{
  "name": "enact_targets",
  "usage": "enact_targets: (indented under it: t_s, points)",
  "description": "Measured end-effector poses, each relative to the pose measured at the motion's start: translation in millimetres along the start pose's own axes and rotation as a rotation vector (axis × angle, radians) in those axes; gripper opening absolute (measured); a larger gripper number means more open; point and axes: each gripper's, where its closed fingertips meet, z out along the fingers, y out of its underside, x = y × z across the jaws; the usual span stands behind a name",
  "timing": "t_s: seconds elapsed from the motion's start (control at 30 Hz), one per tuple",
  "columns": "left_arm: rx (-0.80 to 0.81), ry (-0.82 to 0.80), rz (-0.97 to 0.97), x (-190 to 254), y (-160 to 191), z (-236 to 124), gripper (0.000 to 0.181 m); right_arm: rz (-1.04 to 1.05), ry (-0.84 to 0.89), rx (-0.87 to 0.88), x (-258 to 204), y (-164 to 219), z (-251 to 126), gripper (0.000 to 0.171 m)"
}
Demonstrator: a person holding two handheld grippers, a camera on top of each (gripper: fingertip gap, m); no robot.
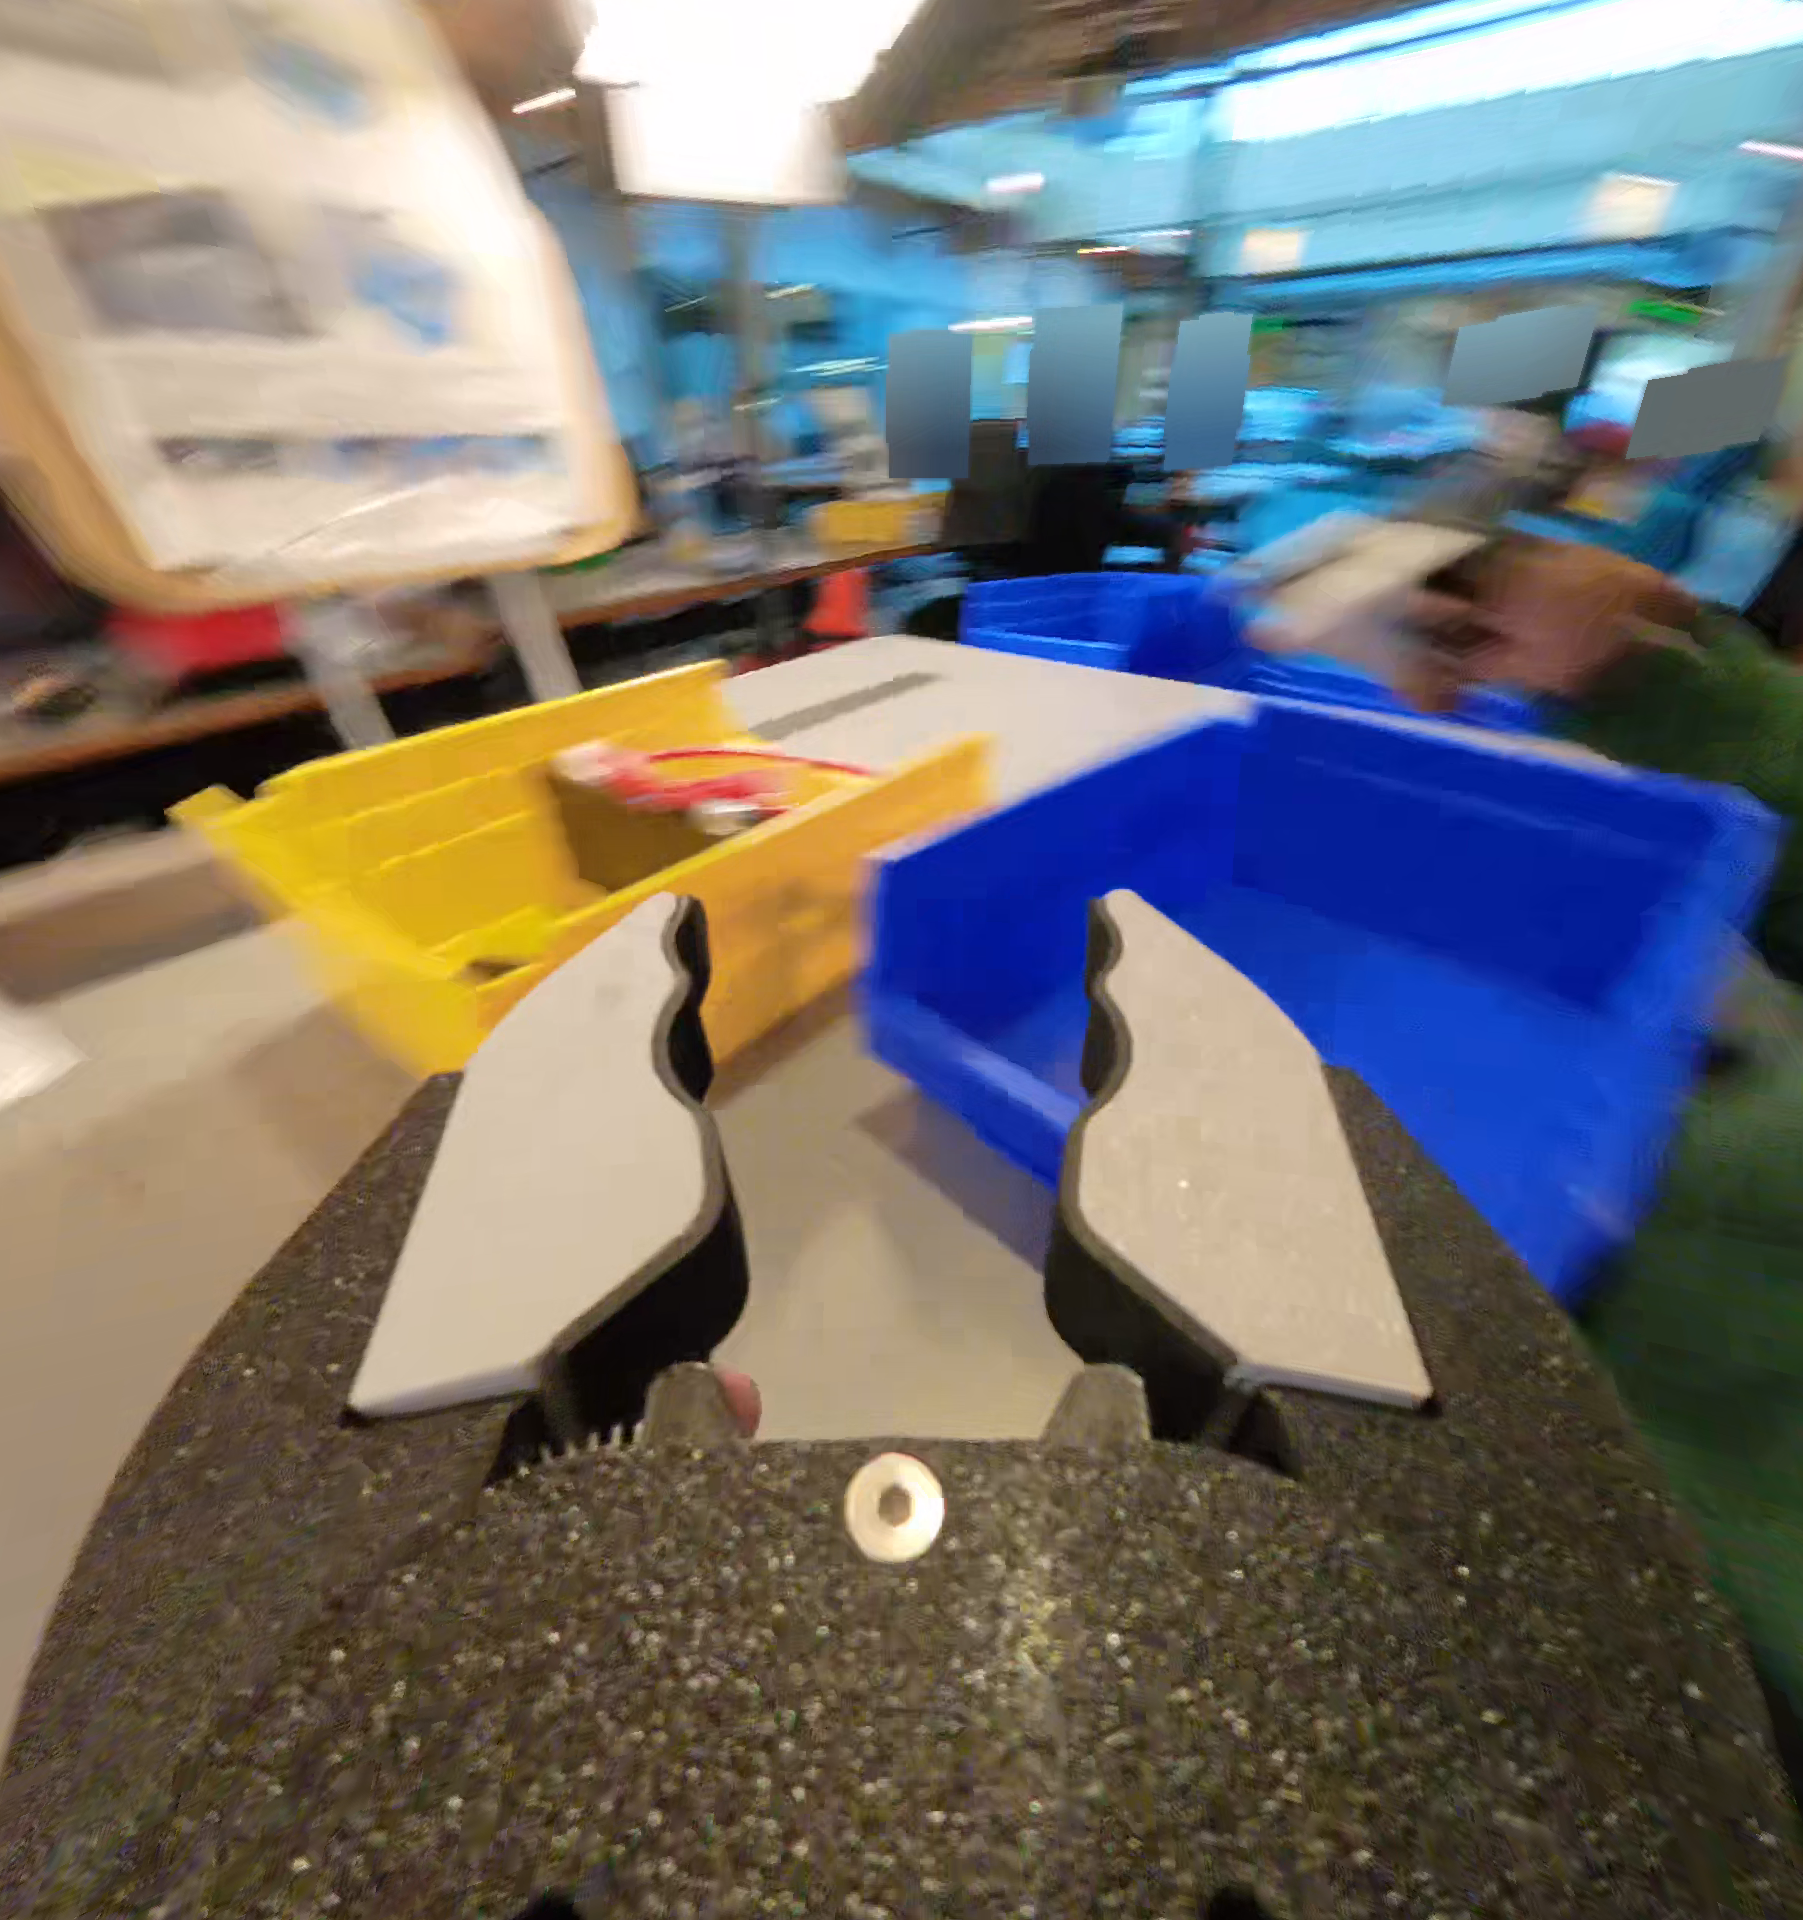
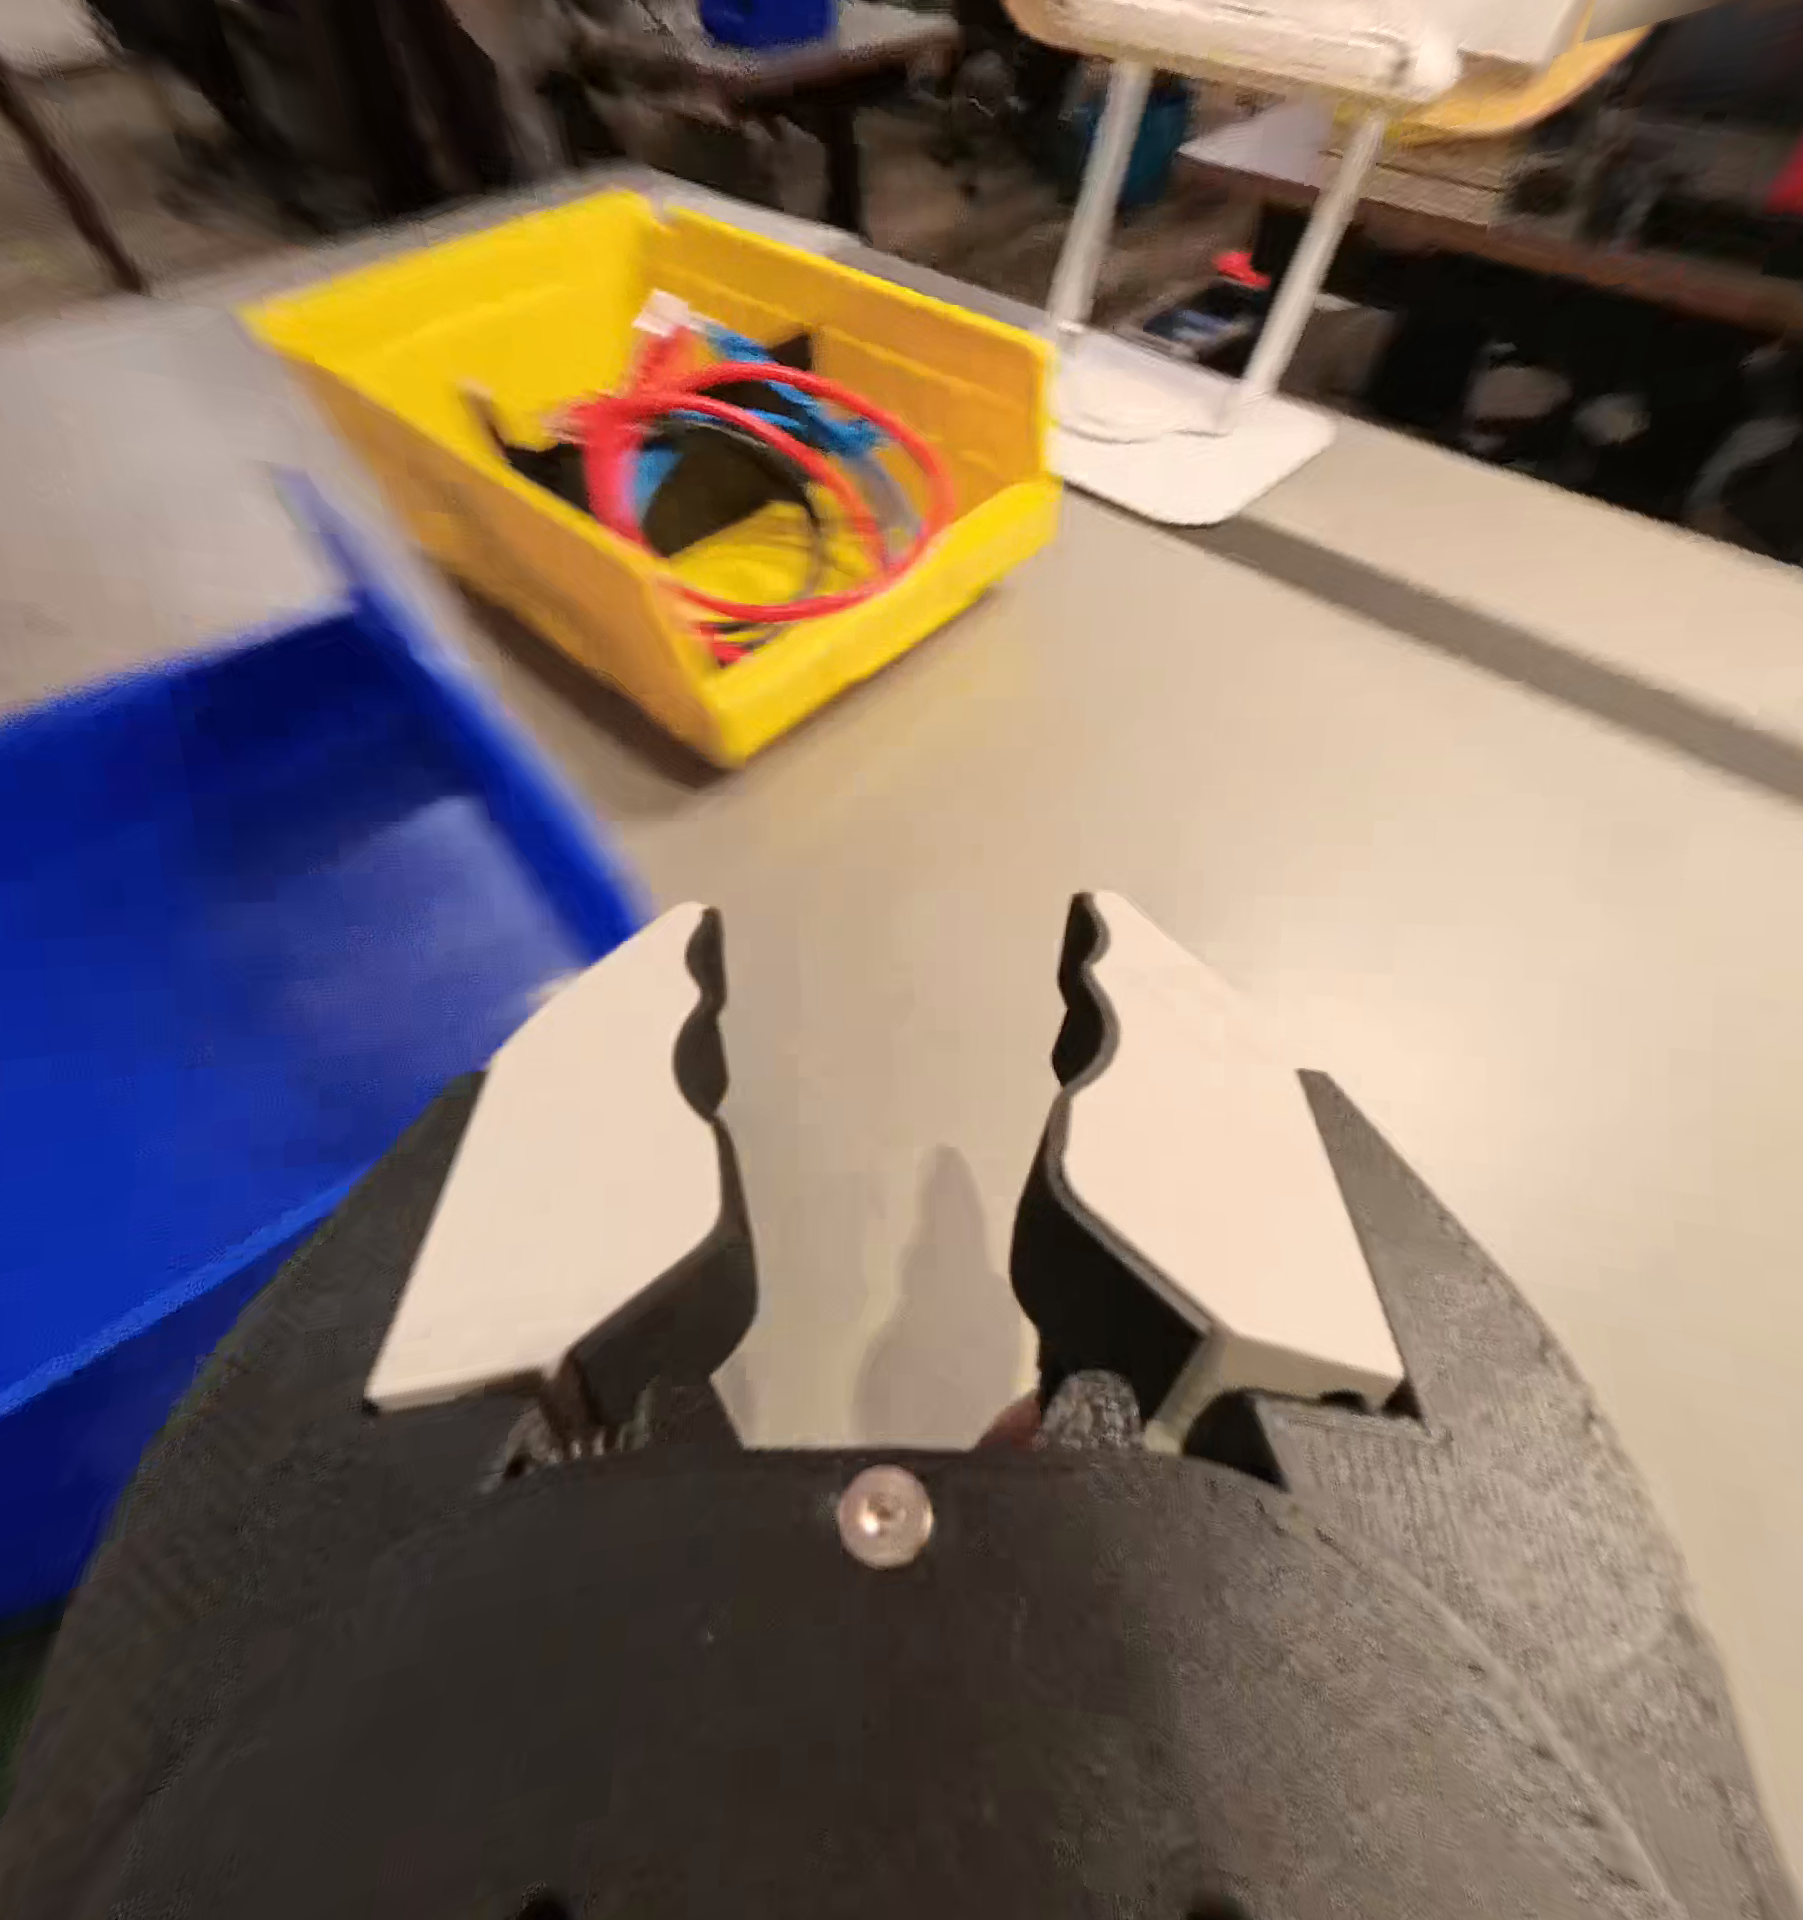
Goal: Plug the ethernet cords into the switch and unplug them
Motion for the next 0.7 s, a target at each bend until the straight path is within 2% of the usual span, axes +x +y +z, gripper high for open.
enact_targets:
  t_s: [0.03,0.1,0.23,0.37,0.43,0.47,0.5,0.53,0.6,0.7]
  points:
    - [-0.017,-0.118,-0.084,-31,-6,4,0.071,0.037,-0.056,0.049,-23,4,-19,0.065]
    - [-0.035,-0.255,-0.198,-80,-16,16,0.072,0.111,-0.088,0.142,-57,12,-48,0.066]
    - [-0.254,-0.384,-0.256,-149,-2,65,0.083,0.131,-0.065,0.124,-99,44,-60,0.076]
    - [-0.523,-0.354,-0.273,-163,38,114,0.093,0.123,-0.1,0.023,-111,57,-35,0.076]
    - [-0.619,-0.35,-0.252,-165,55,126,0.09,0.123,-0.137,-0.008,-115,54,-25,0.071]
    - [-0.642,-0.364,-0.249,-169,60,129,0.095,0.113,-0.136,-0.024,-114,53,-21,0.068]
    - [-0.643,-0.348,-0.281,-169,62,133,0.093,0.098,-0.128,-0.053,-112,53,-17,0.07]
    - [-0.633,-0.352,-0.307,-173,62,134,0.084,0.095,-0.139,-0.072,-112,52,-14,0.064]
    - [-0.655,-0.395,-0.294,-188,66,129,0.049,0.063,-0.148,-0.12,-113,50,-10,0.059]
    - [-0.763,-0.391,-0.296,-195,91,120,0.039,0.034,-0.187,-0.14,-122,41,-8,0.058]
